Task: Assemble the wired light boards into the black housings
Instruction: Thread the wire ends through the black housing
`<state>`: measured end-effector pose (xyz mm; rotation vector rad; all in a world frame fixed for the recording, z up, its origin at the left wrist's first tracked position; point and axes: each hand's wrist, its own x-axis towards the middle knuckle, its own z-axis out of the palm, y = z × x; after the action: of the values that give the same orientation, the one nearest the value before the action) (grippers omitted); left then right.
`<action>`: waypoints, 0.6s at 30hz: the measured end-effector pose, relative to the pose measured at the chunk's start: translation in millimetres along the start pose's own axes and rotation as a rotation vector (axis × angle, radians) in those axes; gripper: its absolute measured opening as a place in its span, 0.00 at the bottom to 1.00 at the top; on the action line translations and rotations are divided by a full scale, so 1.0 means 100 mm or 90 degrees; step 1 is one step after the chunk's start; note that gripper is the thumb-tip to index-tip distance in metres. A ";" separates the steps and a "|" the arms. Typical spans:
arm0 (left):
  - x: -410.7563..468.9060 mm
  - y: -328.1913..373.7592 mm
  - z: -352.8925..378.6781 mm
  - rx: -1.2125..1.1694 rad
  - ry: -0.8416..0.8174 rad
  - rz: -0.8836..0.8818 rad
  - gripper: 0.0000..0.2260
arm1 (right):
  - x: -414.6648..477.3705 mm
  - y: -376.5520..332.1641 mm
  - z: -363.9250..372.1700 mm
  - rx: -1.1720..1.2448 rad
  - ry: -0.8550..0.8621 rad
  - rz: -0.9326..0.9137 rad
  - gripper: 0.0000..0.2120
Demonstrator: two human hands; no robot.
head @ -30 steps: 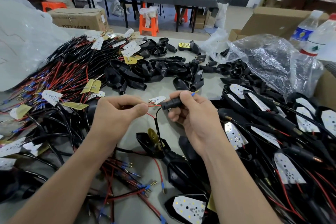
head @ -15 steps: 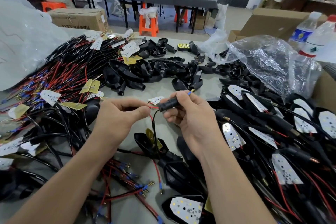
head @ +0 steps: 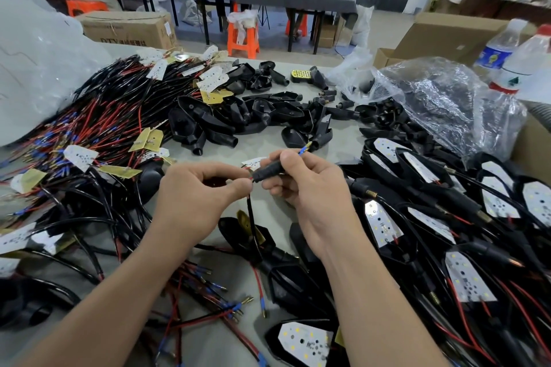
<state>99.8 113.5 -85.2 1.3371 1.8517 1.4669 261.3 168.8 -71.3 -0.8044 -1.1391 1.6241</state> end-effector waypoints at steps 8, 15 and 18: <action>-0.01 0.04 0.04 -0.072 -0.059 -0.052 0.11 | 0.00 -0.01 -0.02 0.012 -0.020 0.005 0.10; -0.05 0.05 0.02 -0.038 -0.074 -0.039 0.03 | 0.00 -0.01 -0.01 -0.055 0.011 0.020 0.12; -0.09 0.05 0.05 0.004 -0.062 -0.022 0.08 | -0.02 0.01 0.01 -0.157 0.022 -0.003 0.12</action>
<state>110.3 108.5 -84.4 1.3473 1.8099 1.3554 260.9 166.8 -71.6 -0.9825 -1.3312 1.4771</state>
